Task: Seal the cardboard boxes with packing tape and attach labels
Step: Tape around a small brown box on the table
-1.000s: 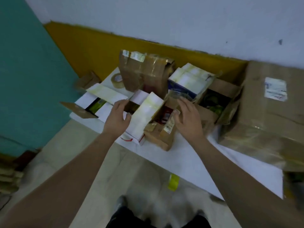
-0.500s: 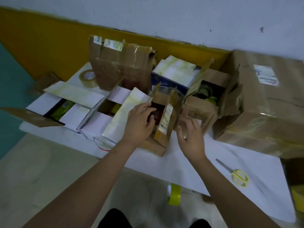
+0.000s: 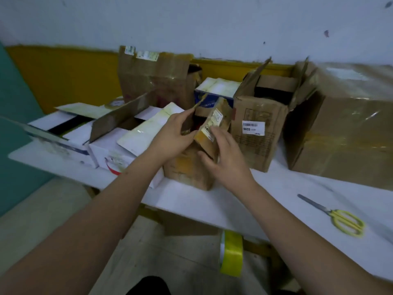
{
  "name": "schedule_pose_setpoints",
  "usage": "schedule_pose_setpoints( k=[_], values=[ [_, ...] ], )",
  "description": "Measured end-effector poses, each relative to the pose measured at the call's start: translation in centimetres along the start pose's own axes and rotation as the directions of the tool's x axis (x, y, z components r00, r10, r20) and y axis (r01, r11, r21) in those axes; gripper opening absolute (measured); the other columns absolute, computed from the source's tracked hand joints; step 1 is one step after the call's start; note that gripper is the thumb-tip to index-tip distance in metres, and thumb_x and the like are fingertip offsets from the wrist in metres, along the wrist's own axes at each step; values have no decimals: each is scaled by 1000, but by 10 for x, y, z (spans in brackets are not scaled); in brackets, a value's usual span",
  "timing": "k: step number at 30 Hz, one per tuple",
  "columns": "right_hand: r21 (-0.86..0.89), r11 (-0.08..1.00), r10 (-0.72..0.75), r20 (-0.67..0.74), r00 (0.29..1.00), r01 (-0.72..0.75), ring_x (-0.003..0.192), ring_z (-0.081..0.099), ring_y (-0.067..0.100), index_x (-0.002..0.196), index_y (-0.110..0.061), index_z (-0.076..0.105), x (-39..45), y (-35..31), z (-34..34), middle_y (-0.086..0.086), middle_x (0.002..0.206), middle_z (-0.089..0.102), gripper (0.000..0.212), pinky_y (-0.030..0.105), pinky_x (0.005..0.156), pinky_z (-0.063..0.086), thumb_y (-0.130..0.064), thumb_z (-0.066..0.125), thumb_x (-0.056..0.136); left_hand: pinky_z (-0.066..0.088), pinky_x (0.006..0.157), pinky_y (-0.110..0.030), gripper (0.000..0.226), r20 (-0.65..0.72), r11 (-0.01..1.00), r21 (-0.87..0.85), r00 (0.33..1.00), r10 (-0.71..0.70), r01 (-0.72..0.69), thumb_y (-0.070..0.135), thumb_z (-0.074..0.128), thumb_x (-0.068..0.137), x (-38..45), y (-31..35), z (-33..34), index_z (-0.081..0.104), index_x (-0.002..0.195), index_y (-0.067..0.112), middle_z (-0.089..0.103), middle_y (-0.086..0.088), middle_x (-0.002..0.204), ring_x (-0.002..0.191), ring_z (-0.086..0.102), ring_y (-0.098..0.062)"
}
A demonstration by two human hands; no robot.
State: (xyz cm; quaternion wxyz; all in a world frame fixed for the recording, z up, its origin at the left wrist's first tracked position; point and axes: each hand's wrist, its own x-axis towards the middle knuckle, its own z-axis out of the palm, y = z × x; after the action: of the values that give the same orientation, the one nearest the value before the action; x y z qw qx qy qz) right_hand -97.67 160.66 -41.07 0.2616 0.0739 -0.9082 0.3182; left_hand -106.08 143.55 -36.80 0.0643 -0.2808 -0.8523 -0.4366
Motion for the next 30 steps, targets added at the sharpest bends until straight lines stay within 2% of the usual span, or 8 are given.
schedule_pose_setpoints(
  k=[4, 7, 13, 16, 20, 24, 28, 30],
  values=[
    [4, 999, 47, 24, 999, -47, 126, 51, 20, 148, -21, 39, -14, -11, -17, 2, 144, 50, 56, 33, 103, 45, -37, 56, 97, 47, 106, -37, 86, 62, 993, 114, 997, -45, 38, 55, 55, 71, -15, 19, -4, 36, 152, 34, 50, -2, 142, 127, 52, -17],
    [-13, 997, 73, 19, 997, -73, 121, 55, 20, 146, -22, 45, -33, -19, -39, 2, 138, 57, 46, 29, 97, 45, -27, 52, 101, 53, 96, -42, 82, 52, 988, 140, 996, -74, 66, 51, 47, 65, -26, 30, -4, 38, 146, 39, 54, -3, 132, 113, 59, -21],
    [133, 945, 313, -100, 944, -299, 100, 63, 23, 123, -12, 58, -52, -10, -60, 7, 110, 67, 26, 37, 84, 52, -24, 44, 104, 51, 101, -50, 59, 64, 958, 280, 995, -74, 54, 65, 43, 88, -59, 55, 5, 30, 143, 49, 48, -6, 138, 123, 52, -29],
    [167, 932, 348, -158, 924, -322, 95, 62, 21, 115, -7, 62, -56, -8, -63, 7, 106, 68, 26, 38, 85, 52, -23, 45, 104, 41, 108, -50, 50, 78, 960, 280, 996, -42, 19, 71, 31, 95, -61, 65, -1, 43, 138, 47, 43, -7, 138, 131, 44, -28],
    [209, 922, 367, -201, 908, -327, 68, 55, 19, 82, -3, 55, -57, -5, -72, 7, 73, 57, 30, 33, 59, 41, -23, 49, 103, 28, 112, -47, 49, 24, 933, 323, 986, 163, -162, 60, 22, 101, -55, 60, -9, 65, 120, 45, 42, 3, 139, 132, 34, -21],
    [194, 946, 303, -259, 917, -258, 53, 43, 6, 67, -16, 43, -50, -5, -84, -1, 60, 46, 37, 25, 52, 30, -21, 50, 103, 25, 110, -40, 49, 35, 900, 255, 933, 358, -354, 53, 22, 103, -37, 54, 3, 69, 104, 40, 54, 10, 132, 130, 40, -14],
    [38, 979, 200, -355, 913, -200, 46, 45, 8, 64, -26, 37, -36, -1, -78, -6, 51, 43, 41, 20, 44, 27, -21, 51, 101, 43, 92, -43, 44, 58, 896, 80, 900, 433, -436, 42, 29, 106, -1, 55, 14, 62, 84, 23, 62, 3, 96, 100, 56, -14],
    [-3, 983, 163, -423, 891, -182, 45, 44, 8, 65, -27, 37, -29, -1, -71, -7, 52, 43, 39, 19, 44, 26, -20, 50, 101, 46, 84, -29, 43, 37, 911, -33, 911, 411, -410, 33, 33, 109, 11, 59, 15, 62, 82, 16, 58, 4, 83, 86, 57, -7]
  ],
)
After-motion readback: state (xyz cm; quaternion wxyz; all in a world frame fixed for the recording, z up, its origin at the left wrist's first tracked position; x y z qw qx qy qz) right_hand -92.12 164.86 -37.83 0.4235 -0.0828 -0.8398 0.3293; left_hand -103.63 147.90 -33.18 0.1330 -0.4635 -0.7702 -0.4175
